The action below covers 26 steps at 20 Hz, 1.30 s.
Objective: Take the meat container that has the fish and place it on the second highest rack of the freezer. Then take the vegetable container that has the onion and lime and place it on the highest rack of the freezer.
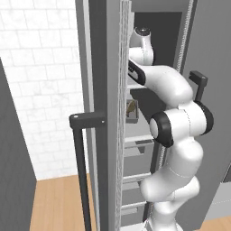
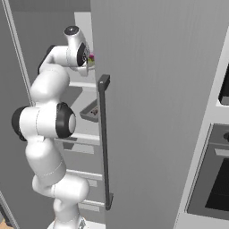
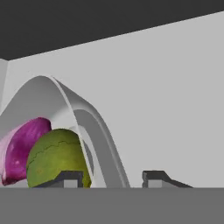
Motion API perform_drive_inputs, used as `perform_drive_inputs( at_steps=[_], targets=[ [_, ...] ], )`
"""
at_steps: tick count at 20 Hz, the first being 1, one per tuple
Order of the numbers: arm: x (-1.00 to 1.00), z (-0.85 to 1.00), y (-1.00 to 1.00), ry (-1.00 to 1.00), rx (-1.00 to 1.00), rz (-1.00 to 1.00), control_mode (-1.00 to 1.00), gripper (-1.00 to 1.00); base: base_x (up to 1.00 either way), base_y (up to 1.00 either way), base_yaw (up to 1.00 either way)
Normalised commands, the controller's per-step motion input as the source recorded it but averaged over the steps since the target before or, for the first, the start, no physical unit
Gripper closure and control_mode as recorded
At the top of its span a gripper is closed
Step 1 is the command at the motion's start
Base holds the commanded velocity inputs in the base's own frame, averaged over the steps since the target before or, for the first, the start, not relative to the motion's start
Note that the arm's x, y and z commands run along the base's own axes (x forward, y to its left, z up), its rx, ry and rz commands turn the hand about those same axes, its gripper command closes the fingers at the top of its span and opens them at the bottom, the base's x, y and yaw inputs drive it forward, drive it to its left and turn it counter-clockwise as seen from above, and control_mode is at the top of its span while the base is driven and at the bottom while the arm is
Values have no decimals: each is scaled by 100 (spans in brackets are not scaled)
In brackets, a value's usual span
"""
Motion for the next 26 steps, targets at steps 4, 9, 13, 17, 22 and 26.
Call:
perform_drive_inputs(
  at_steps=[4,9,13,17,22,26],
  targets=[
    [0,0,0,0,0,0,-100,-100,0,0,0],
    [-74,1,0,-23,0,0,-100,-100,0,0,0],
    [-100,0,0,-30,1,0,-100,-100,0,0,0],
    [-100,25,-3,-4,3,0,-100,-100,0,0,0],
    [-100,7,-19,2,8,0,-100,-100,0,0,0],
    [-100,-3,-11,15,5,0,-100,-100,0,0,0]
  ],
)
